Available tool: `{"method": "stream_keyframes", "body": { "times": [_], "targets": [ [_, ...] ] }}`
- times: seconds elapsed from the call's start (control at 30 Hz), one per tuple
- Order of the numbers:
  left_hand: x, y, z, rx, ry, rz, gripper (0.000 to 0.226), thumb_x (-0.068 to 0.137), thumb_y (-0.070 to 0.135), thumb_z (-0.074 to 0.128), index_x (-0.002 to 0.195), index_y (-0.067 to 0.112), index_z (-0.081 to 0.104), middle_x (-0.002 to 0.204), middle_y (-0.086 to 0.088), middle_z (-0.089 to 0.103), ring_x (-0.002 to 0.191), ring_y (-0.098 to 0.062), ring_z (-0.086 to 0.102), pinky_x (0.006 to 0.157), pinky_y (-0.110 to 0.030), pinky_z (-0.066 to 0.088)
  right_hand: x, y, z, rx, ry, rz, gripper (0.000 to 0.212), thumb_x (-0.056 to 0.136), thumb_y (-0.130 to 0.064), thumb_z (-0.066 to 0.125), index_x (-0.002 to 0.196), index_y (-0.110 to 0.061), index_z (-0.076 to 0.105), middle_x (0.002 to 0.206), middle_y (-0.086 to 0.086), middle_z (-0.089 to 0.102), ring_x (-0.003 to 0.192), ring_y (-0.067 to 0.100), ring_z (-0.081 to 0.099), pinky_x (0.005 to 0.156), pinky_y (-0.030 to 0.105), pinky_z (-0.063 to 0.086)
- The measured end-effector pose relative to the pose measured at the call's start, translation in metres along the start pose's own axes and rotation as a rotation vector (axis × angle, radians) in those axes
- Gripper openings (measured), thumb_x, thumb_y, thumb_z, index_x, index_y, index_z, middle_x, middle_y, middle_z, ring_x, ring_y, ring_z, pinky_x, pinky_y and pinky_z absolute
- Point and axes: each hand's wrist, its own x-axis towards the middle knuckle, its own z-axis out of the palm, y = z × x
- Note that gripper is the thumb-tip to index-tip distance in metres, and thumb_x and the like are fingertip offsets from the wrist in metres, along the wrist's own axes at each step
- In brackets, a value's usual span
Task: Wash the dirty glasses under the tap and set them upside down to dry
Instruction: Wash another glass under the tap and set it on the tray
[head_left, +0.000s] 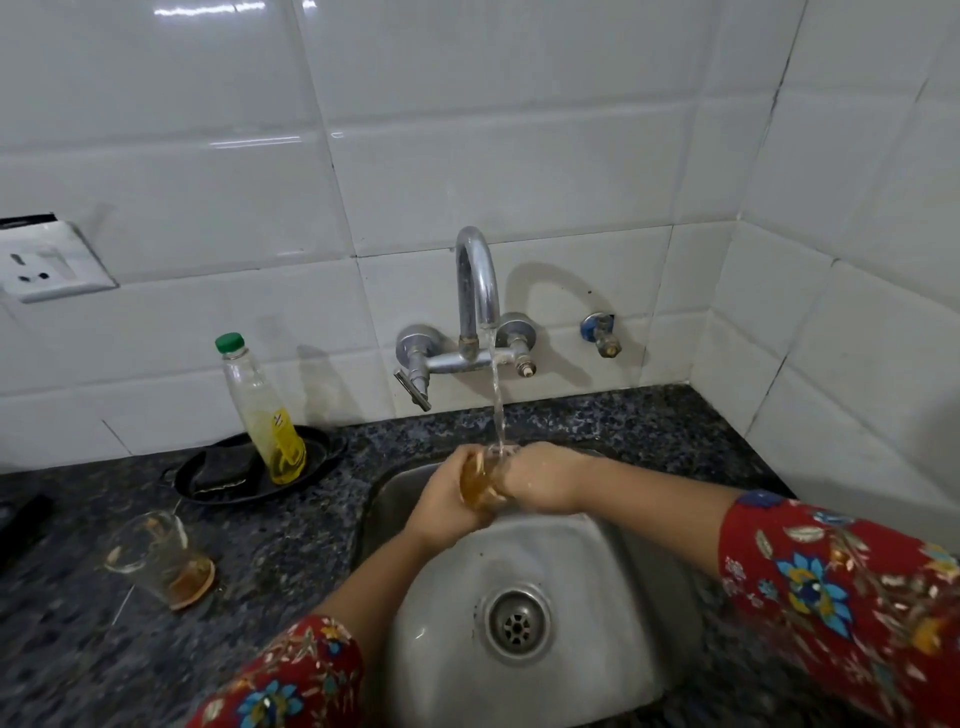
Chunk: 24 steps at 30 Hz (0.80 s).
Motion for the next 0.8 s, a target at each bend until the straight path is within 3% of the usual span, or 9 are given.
{"method": "stream_keyframes", "body": {
  "times": [0.07,0.1,0.23,0.3,0.4,0.53,0.6,0.73,0.8],
  "targets": [
    [0.007,0.0,-0.009,0.054,-0.129,0.037,0.058,0.065,0.01,0.084,0.117,0.009,0.058,0.112,0.0,0.067,0.104,-0.008,0.064,0.095,-0.031,0.051,0.002,0.007,0.002,-0.323,0.018,-0.101,0.01,0.086,-0.015,0.062,0.09,-0.02,0.07,0.093,-0.001,0.068,0.088,0.02,0.065,0.081,0.033,0.053],
    [0.007,0.003,-0.009,0.06,-0.126,0.03,0.055,0.065,0.009,0.083,0.115,0.007,0.059,0.11,-0.002,0.068,0.103,-0.009,0.065,0.094,-0.033,0.051,0.004,0.005,0.003,-0.337,-0.014,-0.083,0.011,0.087,-0.013,0.061,0.089,-0.019,0.07,0.093,-0.001,0.068,0.087,0.021,0.065,0.079,0.035,0.053],
    [0.001,0.01,0.005,0.005,0.125,-0.051,0.043,0.067,0.024,0.08,0.105,0.031,0.061,0.099,0.012,0.069,0.094,0.001,0.065,0.082,-0.018,0.051,0.018,-0.015,0.002,-0.139,-0.157,0.114,0.021,0.091,-0.021,0.053,0.1,-0.007,0.066,0.104,0.01,0.066,0.091,0.027,0.062,0.076,0.036,0.05],
    [0.0,0.005,0.004,-0.011,0.085,-0.034,0.041,0.072,0.018,0.081,0.106,0.03,0.061,0.102,0.011,0.068,0.095,0.003,0.064,0.085,-0.015,0.049,0.016,-0.014,0.001,-0.15,-0.179,0.13,0.018,0.091,-0.012,0.052,0.103,-0.007,0.066,0.11,0.009,0.065,0.095,0.027,0.062,0.081,0.035,0.05],
    [0.004,-0.003,-0.006,0.072,-0.097,0.018,0.058,0.066,0.009,0.084,0.119,0.02,0.06,0.115,0.007,0.065,0.109,-0.005,0.062,0.095,-0.017,0.047,0.01,0.001,0.008,-0.335,-0.1,-0.06,0.021,0.09,-0.004,0.053,0.106,-0.01,0.066,0.117,0.008,0.064,0.111,0.028,0.058,0.098,0.042,0.045],
    [0.002,0.003,0.006,0.066,0.04,-0.056,0.033,0.077,0.018,0.077,0.104,0.028,0.062,0.099,0.014,0.066,0.092,0.011,0.061,0.08,-0.006,0.045,0.013,-0.013,0.011,-0.001,-0.153,0.038,0.027,0.091,-0.028,0.048,0.107,-0.014,0.065,0.116,0.009,0.062,0.105,0.027,0.059,0.079,0.03,0.042],
    [0.003,0.003,0.008,0.056,0.033,-0.06,0.027,0.083,0.013,0.073,0.104,0.024,0.061,0.101,0.012,0.064,0.089,0.014,0.059,0.079,-0.004,0.043,0.013,-0.012,0.003,0.061,-0.167,0.023,0.025,0.091,-0.023,0.05,0.109,-0.014,0.065,0.113,0.01,0.063,0.099,0.027,0.059,0.079,0.031,0.042],
    [0.005,-0.005,-0.004,0.114,-0.182,-0.038,0.073,0.064,0.009,0.086,0.129,0.019,0.056,0.12,0.014,0.059,0.11,0.001,0.057,0.095,-0.006,0.04,-0.005,0.0,-0.005,-0.22,-0.043,-0.104,0.017,0.091,-0.006,0.053,0.101,-0.009,0.066,0.105,0.009,0.067,0.092,0.029,0.064,0.078,0.04,0.053],
    [0.006,-0.005,-0.001,0.121,-0.156,-0.066,0.068,0.063,0.009,0.085,0.125,0.023,0.059,0.119,0.011,0.063,0.109,-0.003,0.06,0.095,-0.012,0.045,-0.006,-0.002,0.002,-0.23,-0.078,-0.033,0.018,0.091,-0.007,0.052,0.102,-0.01,0.066,0.106,0.009,0.067,0.095,0.03,0.064,0.075,0.038,0.053]
  ]
}}
